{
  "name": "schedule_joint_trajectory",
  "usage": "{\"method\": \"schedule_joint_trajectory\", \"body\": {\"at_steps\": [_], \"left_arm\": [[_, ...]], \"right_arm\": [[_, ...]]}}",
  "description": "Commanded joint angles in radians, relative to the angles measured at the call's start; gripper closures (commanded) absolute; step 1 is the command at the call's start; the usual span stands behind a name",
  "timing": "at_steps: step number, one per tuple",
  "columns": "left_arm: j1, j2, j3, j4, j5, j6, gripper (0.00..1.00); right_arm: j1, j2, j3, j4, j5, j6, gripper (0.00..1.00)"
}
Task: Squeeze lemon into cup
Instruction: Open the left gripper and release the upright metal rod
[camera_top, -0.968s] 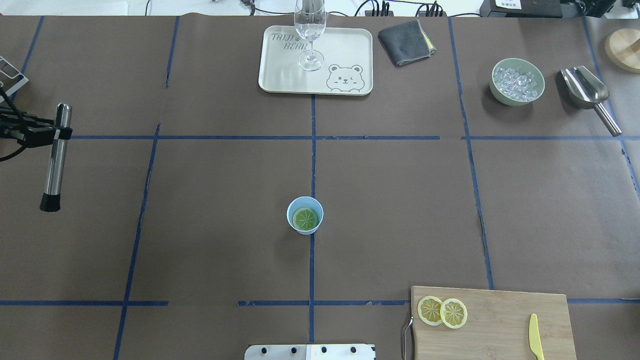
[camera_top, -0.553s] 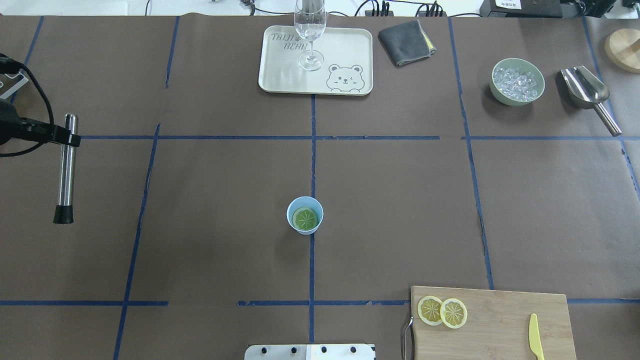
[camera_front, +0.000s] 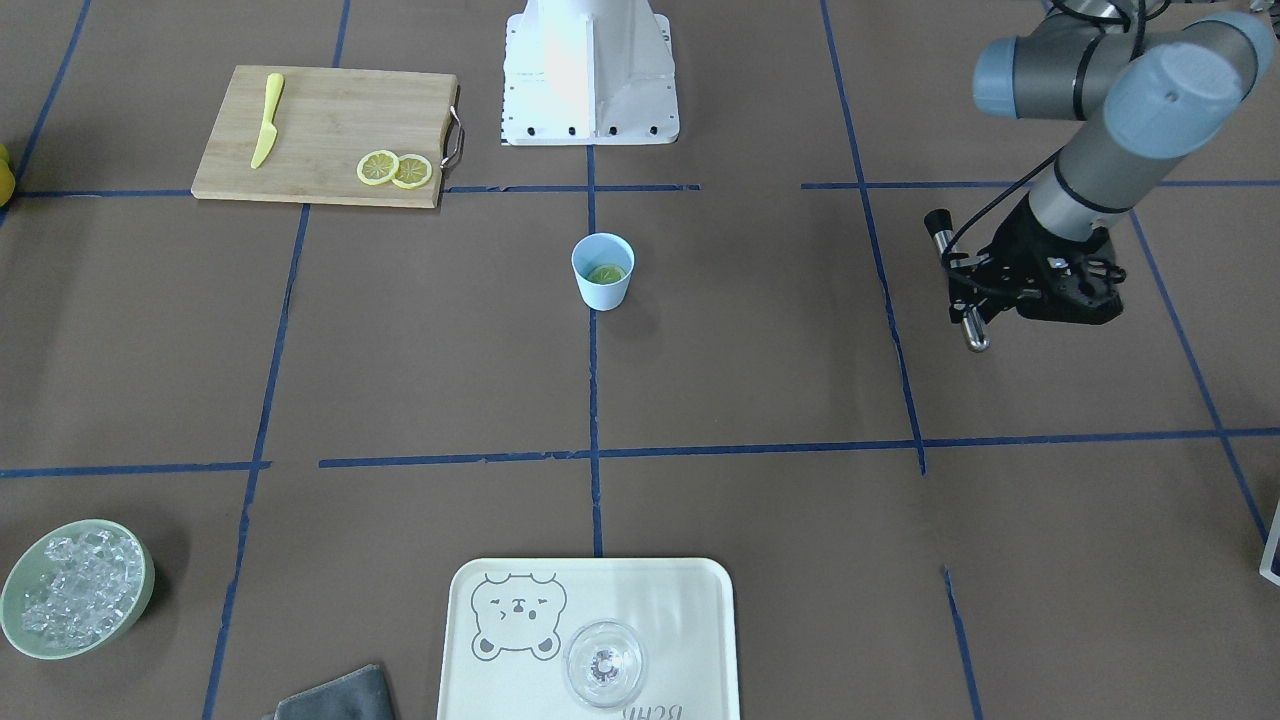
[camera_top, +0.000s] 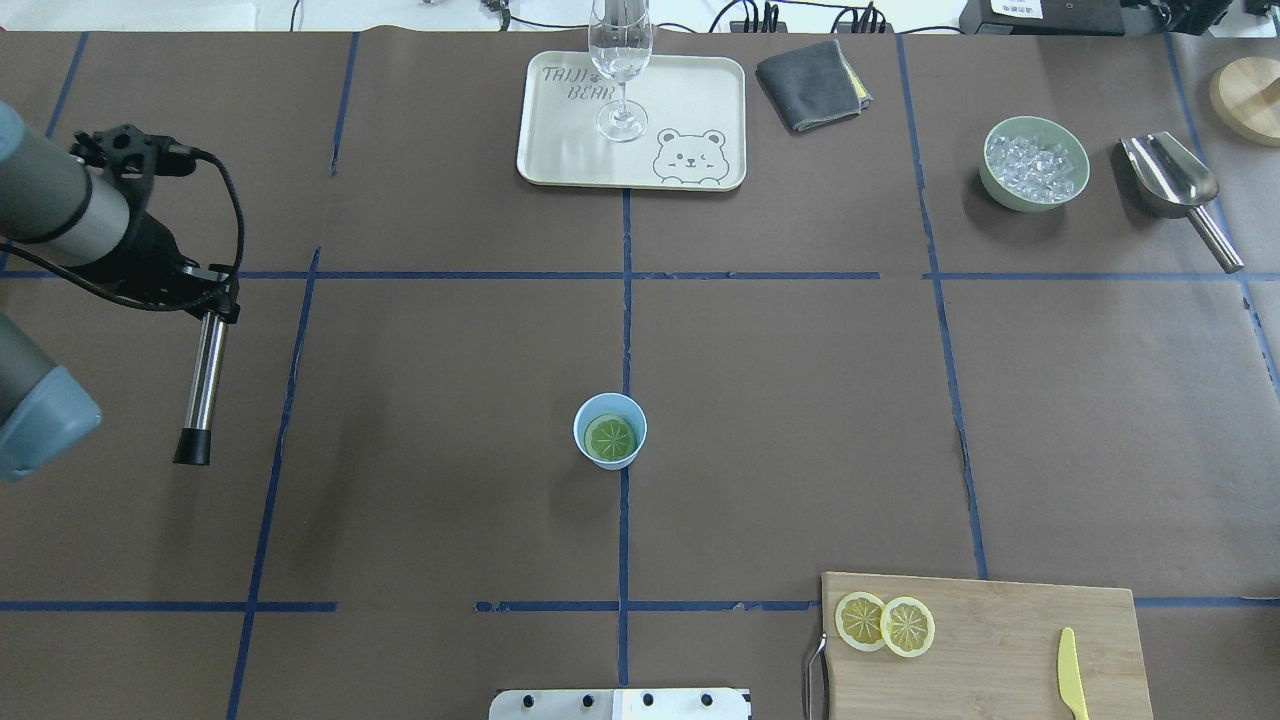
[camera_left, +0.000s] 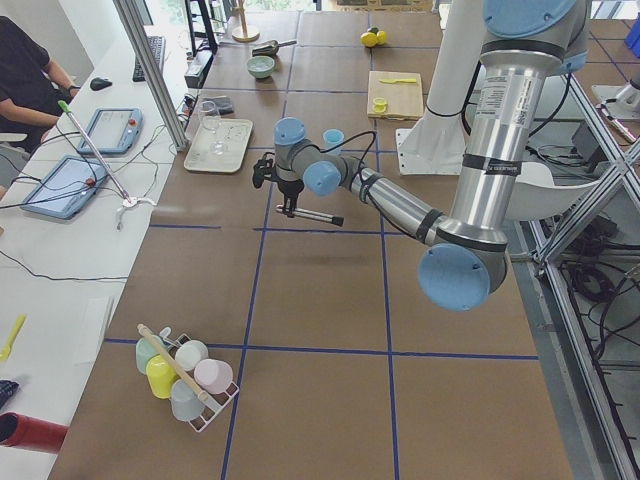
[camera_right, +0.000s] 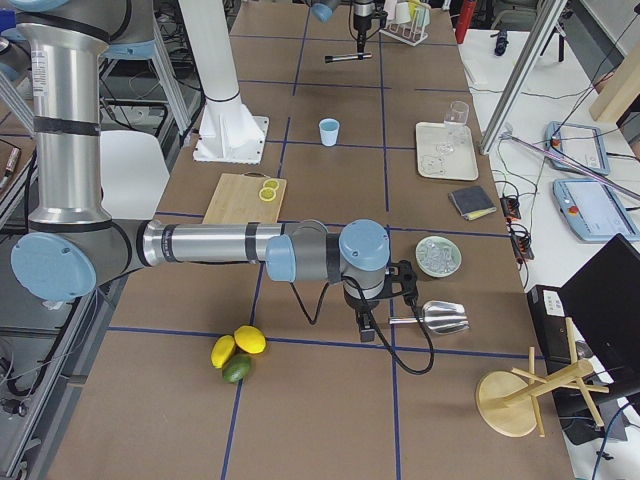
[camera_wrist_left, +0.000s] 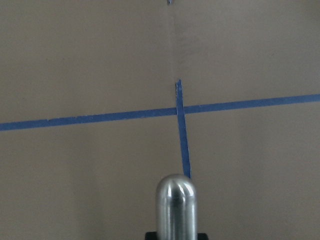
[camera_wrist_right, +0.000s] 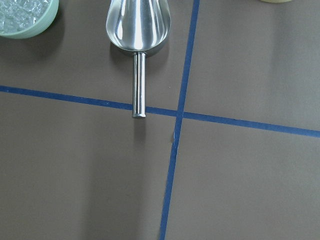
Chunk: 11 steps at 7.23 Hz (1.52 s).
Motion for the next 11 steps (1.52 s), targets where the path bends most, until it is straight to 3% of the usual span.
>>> {"method": "schedule_joint_trajectory", "body": {"at_steps": [1, 5, 11], "left_arm": [[0.034, -0.006, 0.065, 0.035, 0.002, 0.044, 1.0], [0.023, 0.036, 0.138, 0.045, 0.002, 0.092, 1.0], [0.0, -0.049, 0.264, 0.041, -0.001, 0.088, 1.0]], "right_arm": [[0.0, 0.003, 0.006, 0.0, 0.0, 0.0, 0.0], [0.0, 0.003, 0.021, 0.0, 0.0, 0.0, 0.0], [0.0, 0.003, 0.017, 0.0, 0.0, -0.003, 0.0]]}}
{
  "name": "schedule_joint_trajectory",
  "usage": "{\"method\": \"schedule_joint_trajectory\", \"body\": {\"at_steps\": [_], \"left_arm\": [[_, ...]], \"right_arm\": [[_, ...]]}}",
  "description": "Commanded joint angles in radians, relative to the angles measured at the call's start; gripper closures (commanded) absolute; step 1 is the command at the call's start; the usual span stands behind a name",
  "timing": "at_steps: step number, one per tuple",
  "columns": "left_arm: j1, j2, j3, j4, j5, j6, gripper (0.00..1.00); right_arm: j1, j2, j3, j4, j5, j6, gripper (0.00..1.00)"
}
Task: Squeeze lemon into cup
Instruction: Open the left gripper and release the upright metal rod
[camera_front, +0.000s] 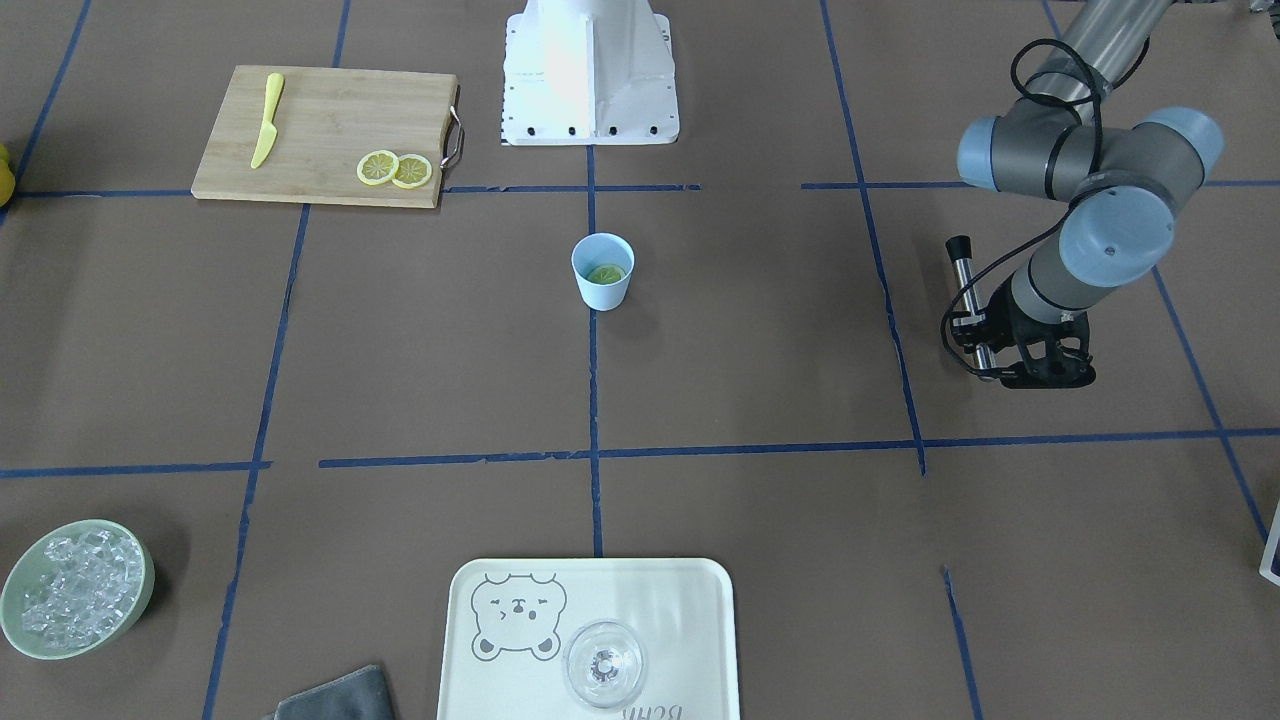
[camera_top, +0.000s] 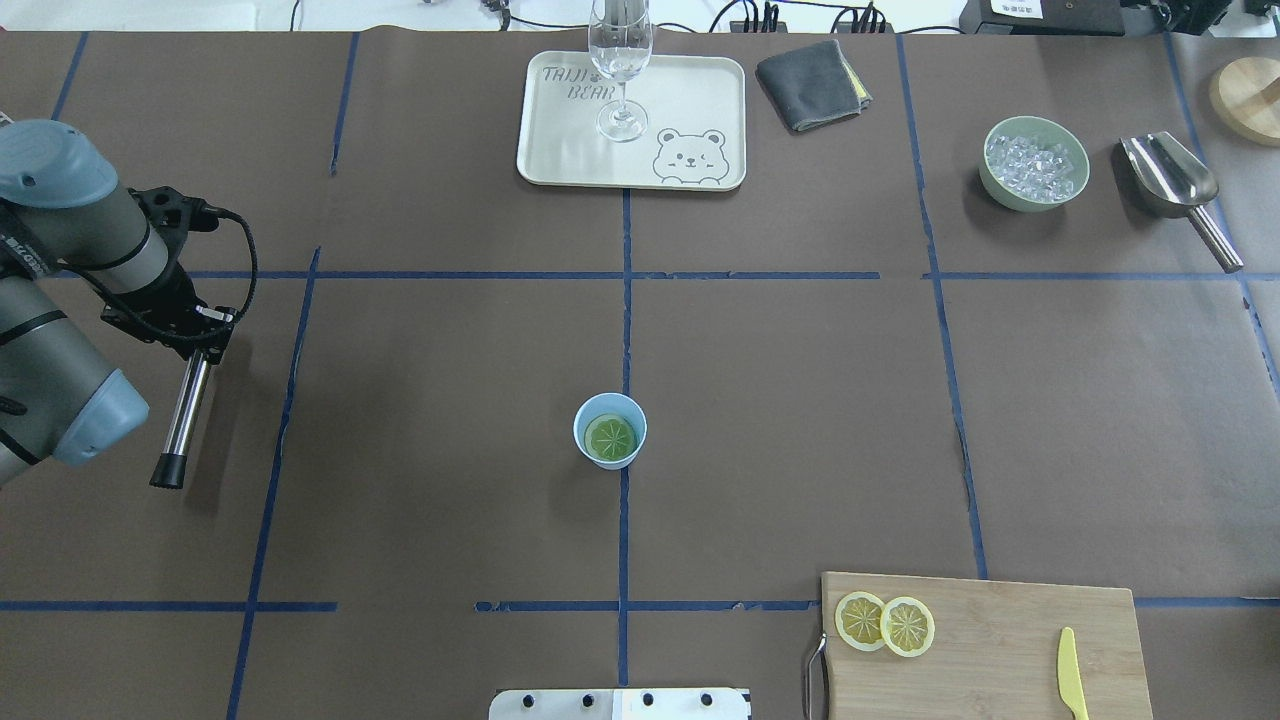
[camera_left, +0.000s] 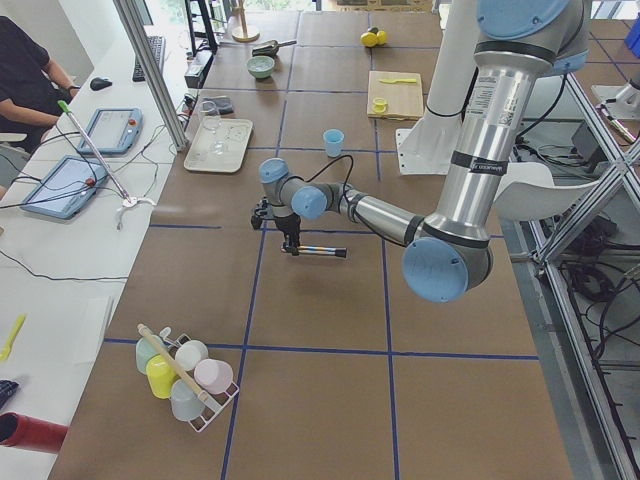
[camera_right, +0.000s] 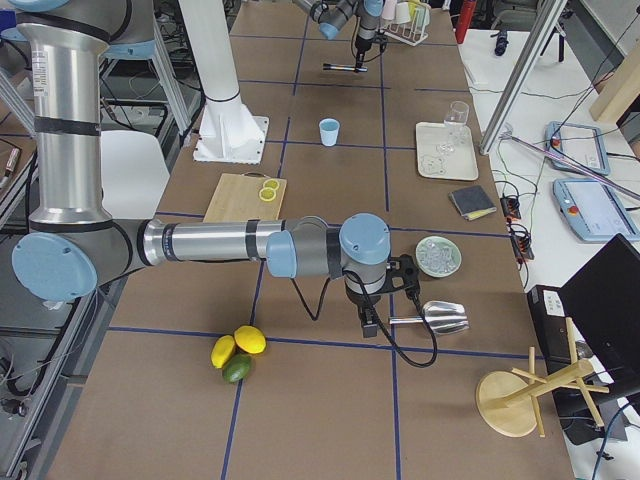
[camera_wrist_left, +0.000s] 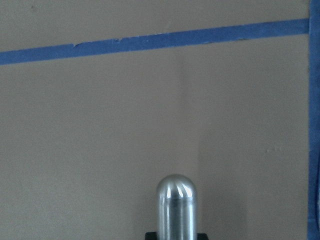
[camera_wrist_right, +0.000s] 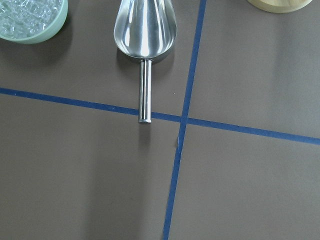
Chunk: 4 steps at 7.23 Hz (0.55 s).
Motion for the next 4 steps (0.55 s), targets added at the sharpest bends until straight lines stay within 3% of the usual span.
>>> {"method": "schedule_joint_trajectory", "body": {"at_steps": [1, 2, 3, 4], "left_arm": [[-0.017, -0.009, 0.028, -0.002, 0.0, 0.006, 1.0], [-0.017, -0.011, 0.028, -0.002, 0.0, 0.004, 1.0], [-0.017, -0.011, 0.029, -0.005, 0.0, 0.004, 0.93], [-0.017, -0.011, 0.029, -0.008, -0.002, 0.01, 0.37]], "right_arm": [[0.0, 0.0, 0.002, 0.0, 0.0, 0.0, 0.0], [0.0, 0.0, 0.003, 0.0, 0.0, 0.0, 0.0], [0.0, 0.0, 0.003, 0.0, -0.002, -0.001, 0.0], [0.0, 0.0, 0.003, 0.0, 0.0, -0.001, 0.0]]}}
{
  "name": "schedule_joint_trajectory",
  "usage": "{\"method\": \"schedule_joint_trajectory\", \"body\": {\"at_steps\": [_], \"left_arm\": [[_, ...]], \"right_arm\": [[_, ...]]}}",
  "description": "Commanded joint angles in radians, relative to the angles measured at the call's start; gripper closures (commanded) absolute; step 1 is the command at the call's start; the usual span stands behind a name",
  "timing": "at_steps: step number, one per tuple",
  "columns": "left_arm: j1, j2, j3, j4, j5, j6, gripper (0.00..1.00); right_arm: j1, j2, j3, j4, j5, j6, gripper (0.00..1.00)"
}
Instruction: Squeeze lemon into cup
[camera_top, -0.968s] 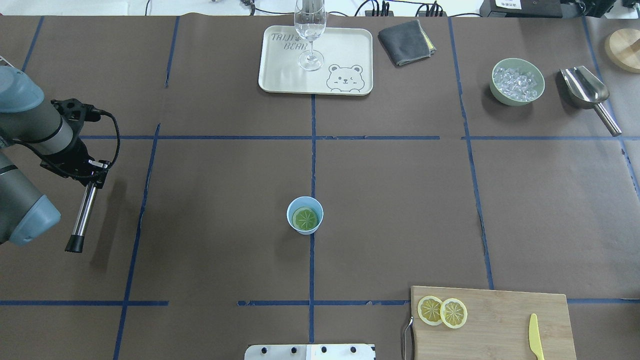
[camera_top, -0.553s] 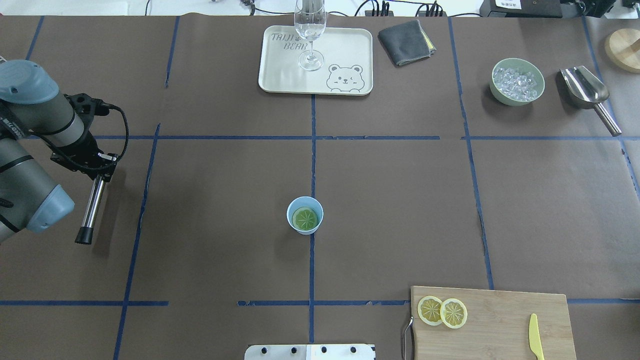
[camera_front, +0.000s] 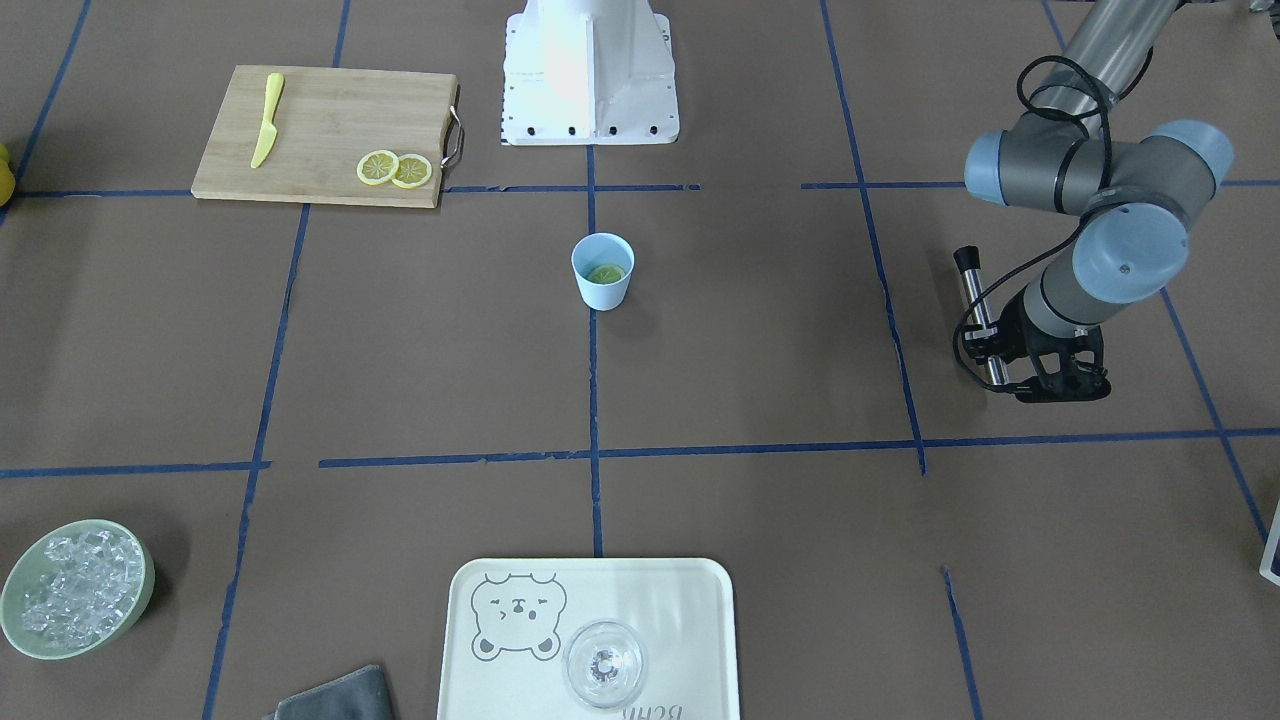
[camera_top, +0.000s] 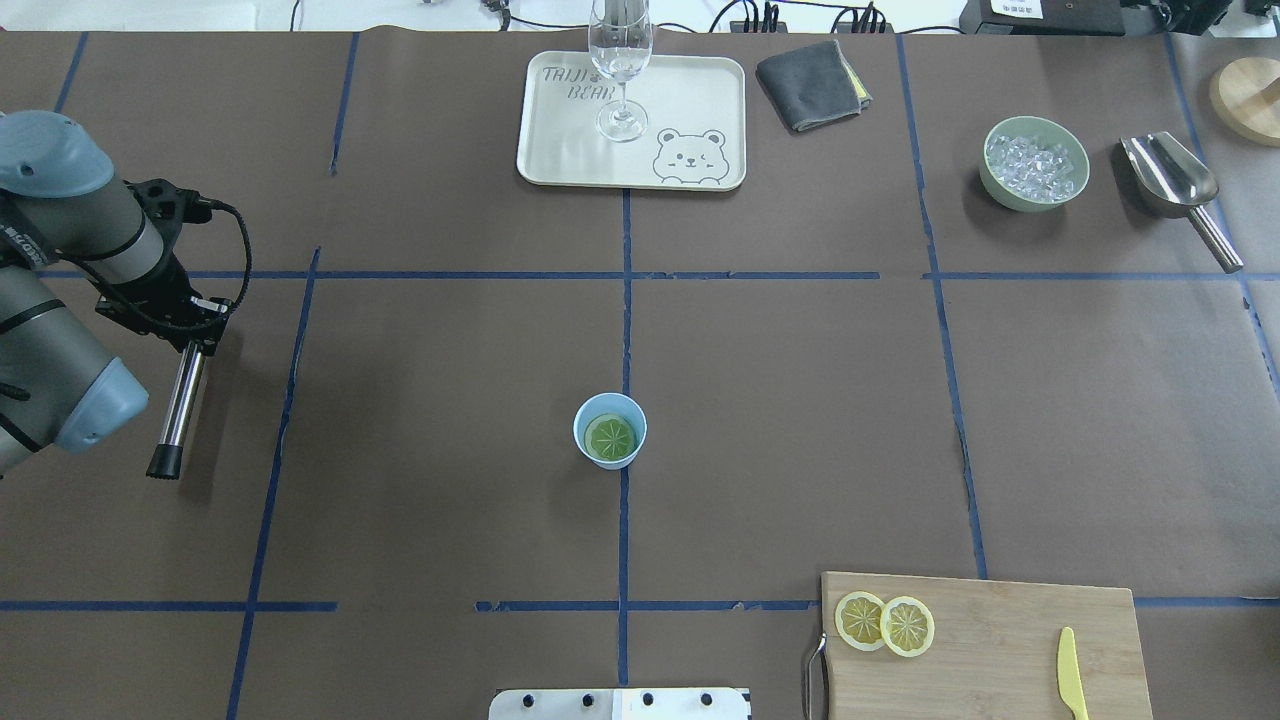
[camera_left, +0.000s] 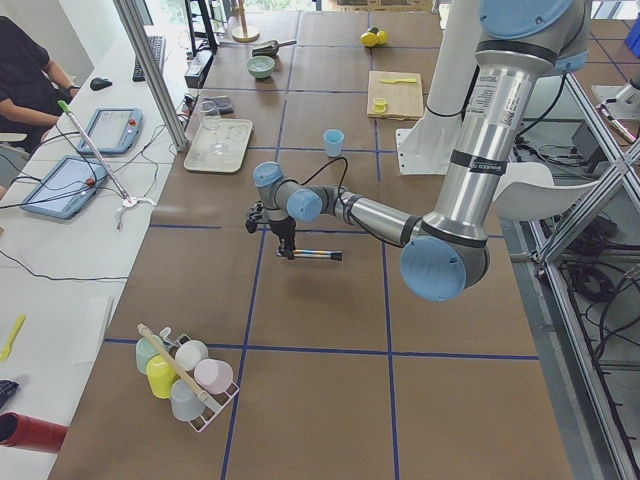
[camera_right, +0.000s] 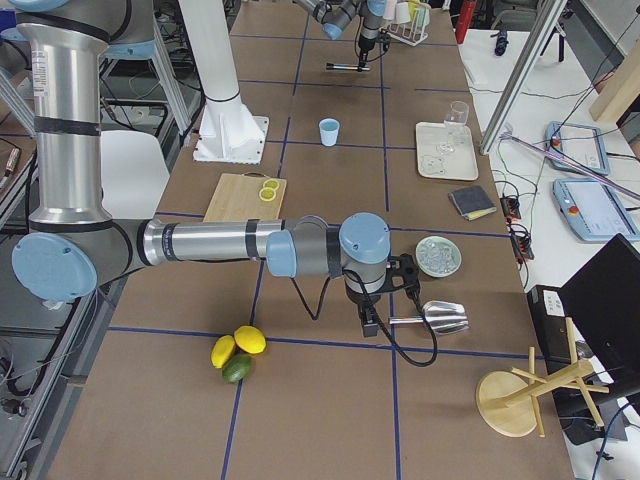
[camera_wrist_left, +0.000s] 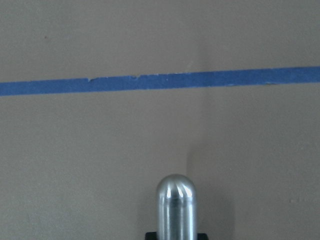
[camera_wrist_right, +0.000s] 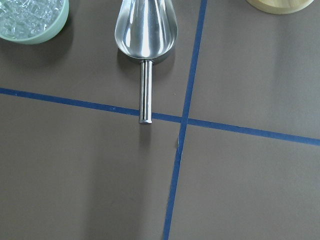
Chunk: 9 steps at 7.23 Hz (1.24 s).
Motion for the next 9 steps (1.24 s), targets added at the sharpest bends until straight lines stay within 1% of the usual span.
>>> {"method": "schedule_joint_trajectory", "body": {"at_steps": [1, 3, 4, 5, 6, 7, 8, 9], "left_arm": [[-0.001, 0.0, 0.0, -0.003, 0.0, 0.003, 0.0], [-0.013, 0.0, -0.005, -0.003, 0.002, 0.003, 0.0], [-0.042, 0.0, -0.028, -0.005, 0.003, 0.006, 0.0], [-0.08, 0.0, -0.081, 0.0, 0.003, 0.011, 0.0], [-0.131, 0.0, -0.132, 0.009, -0.004, 0.071, 0.0], [-0.178, 0.003, -0.173, 0.044, -0.003, 0.131, 0.0], [-0.226, 0.0, -0.198, 0.097, 0.002, 0.2, 0.0], [-0.301, 0.001, -0.209, 0.113, 0.002, 0.3, 0.0]], "right_arm": [[0.0, 0.0, -0.001, 0.0, -0.001, 0.001, 0.0], [0.0, 0.002, -0.003, 0.0, -0.001, 0.001, 0.0], [0.0, 0.003, -0.006, 0.0, -0.001, 0.001, 0.0], [0.0, 0.003, -0.006, 0.0, -0.001, 0.0, 0.0], [0.0, 0.005, -0.007, 0.0, -0.001, 0.001, 0.0], [-0.002, 0.005, -0.009, 0.0, -0.001, 0.001, 0.0], [0.0, 0.005, -0.009, -0.002, -0.001, 0.001, 0.0], [-0.002, 0.005, -0.009, -0.002, -0.001, 0.003, 0.0]]}}
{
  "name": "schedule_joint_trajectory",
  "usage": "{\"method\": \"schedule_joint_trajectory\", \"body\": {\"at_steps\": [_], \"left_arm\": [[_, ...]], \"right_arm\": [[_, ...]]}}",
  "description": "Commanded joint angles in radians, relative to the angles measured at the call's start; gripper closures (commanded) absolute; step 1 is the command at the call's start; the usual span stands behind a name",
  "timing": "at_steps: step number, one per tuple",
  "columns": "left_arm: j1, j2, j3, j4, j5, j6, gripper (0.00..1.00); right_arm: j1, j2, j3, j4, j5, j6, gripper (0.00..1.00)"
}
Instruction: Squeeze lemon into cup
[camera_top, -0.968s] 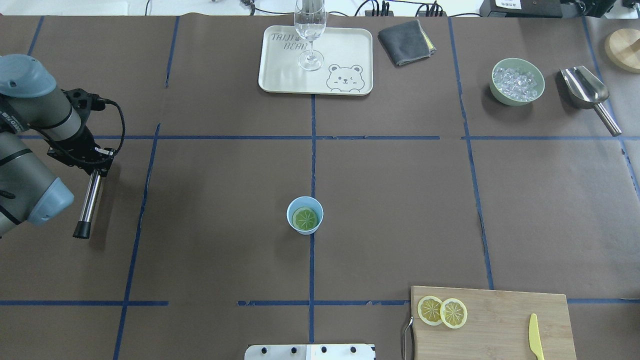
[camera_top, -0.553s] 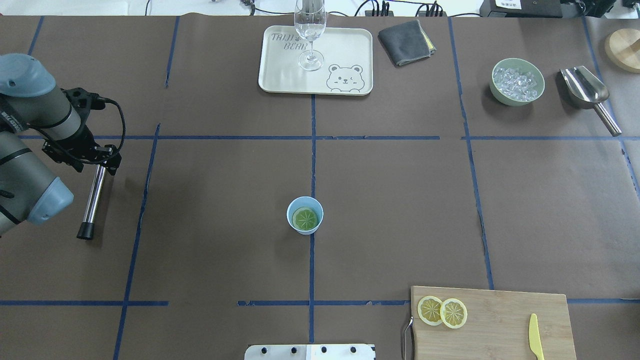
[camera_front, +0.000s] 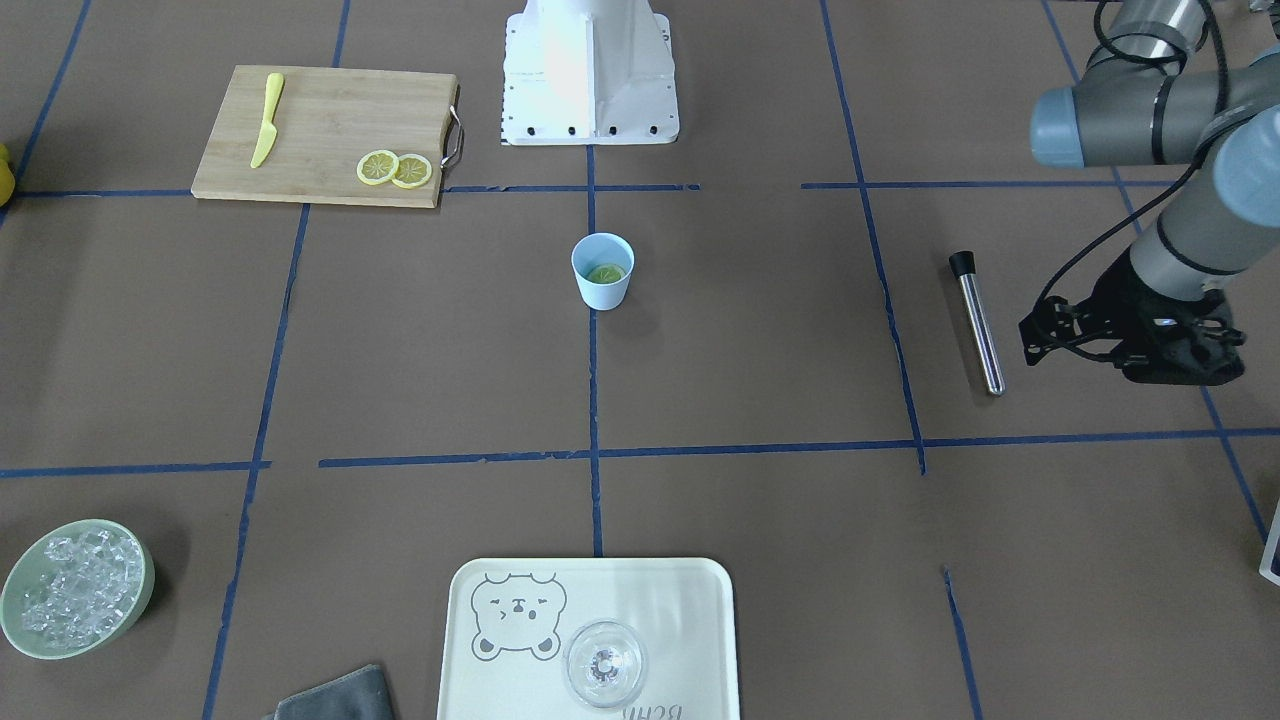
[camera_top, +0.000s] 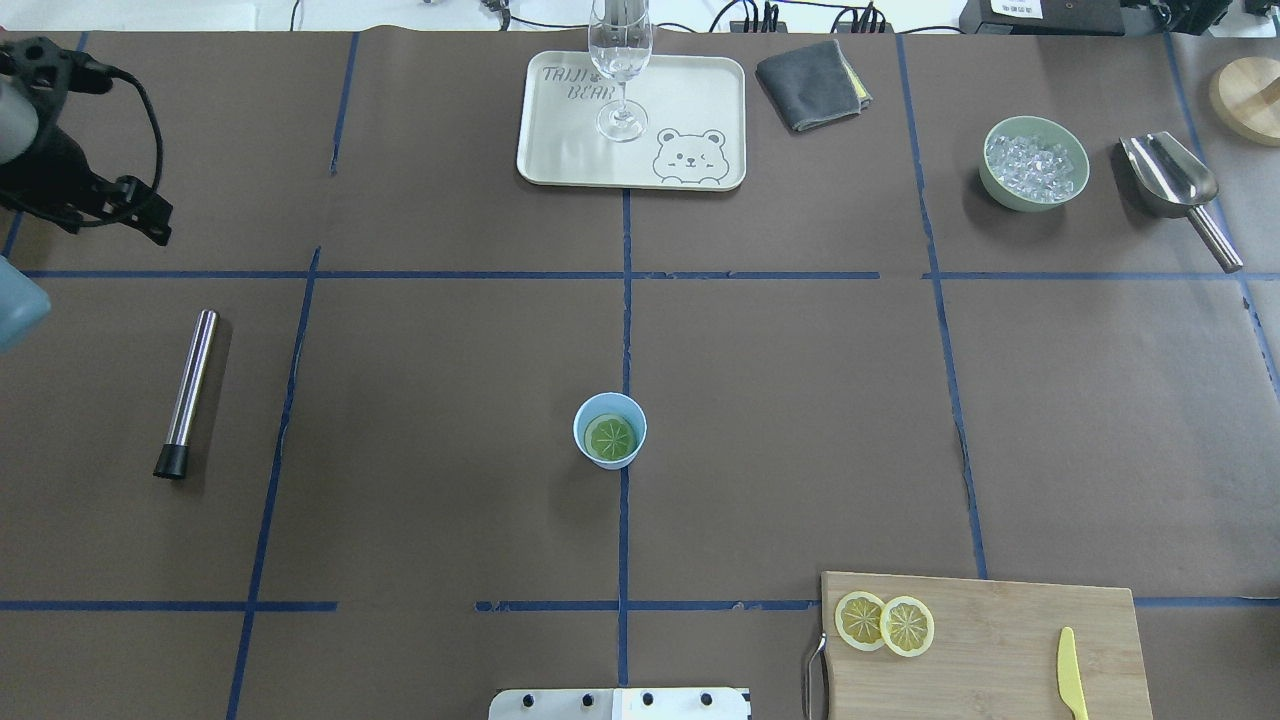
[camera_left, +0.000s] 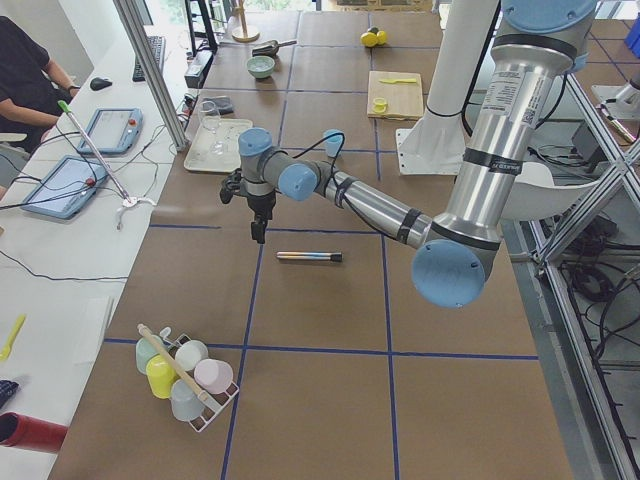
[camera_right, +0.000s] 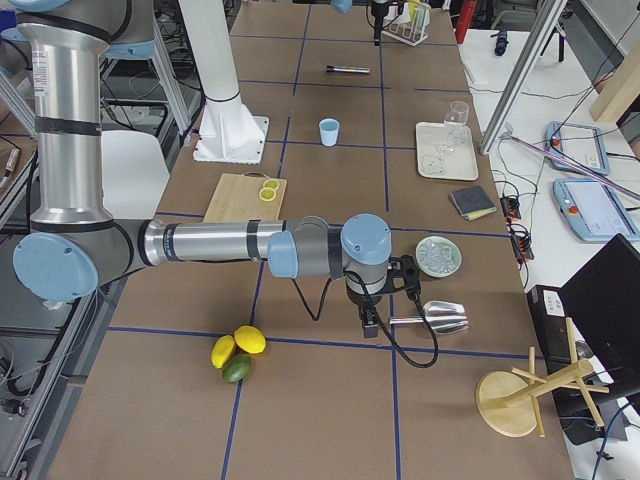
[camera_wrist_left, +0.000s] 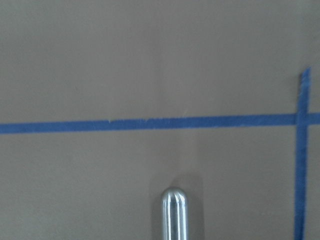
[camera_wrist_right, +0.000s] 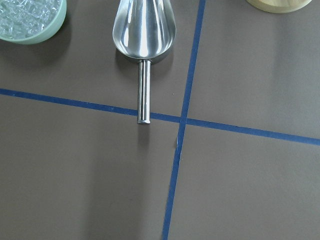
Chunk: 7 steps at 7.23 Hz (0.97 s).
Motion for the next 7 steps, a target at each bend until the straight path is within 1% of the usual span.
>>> {"method": "schedule_joint_trajectory", "body": {"at_steps": [1, 2, 3, 4, 5, 6, 7], "left_arm": [[-0.146, 0.014, -0.015, 0.035, 0.002, 0.213, 0.0], [-0.233, 0.058, -0.002, 0.033, -0.003, 0.351, 0.0], [-0.293, 0.074, 0.007, 0.044, -0.012, 0.427, 0.0], [-0.305, 0.094, 0.018, 0.077, -0.078, 0.422, 0.0], [-0.296, 0.093, 0.086, 0.015, -0.128, 0.425, 0.0], [-0.299, 0.112, 0.103, -0.034, -0.117, 0.429, 0.0], [-0.3, 0.141, 0.102, -0.047, -0.123, 0.434, 0.0]], "right_arm": [[-0.001, 0.0, 0.0, -0.001, 0.002, 0.001, 0.0], [-0.001, 0.0, 0.0, -0.001, 0.005, 0.001, 0.0], [-0.001, 0.0, 0.0, -0.001, 0.005, 0.001, 0.0], [-0.001, 0.002, -0.002, -0.001, 0.005, 0.001, 0.0], [-0.001, 0.002, 0.0, -0.001, 0.005, 0.001, 0.0], [-0.001, 0.002, 0.006, -0.001, 0.005, 0.001, 0.0], [-0.001, 0.002, 0.001, -0.001, 0.005, 0.001, 0.0]]}}
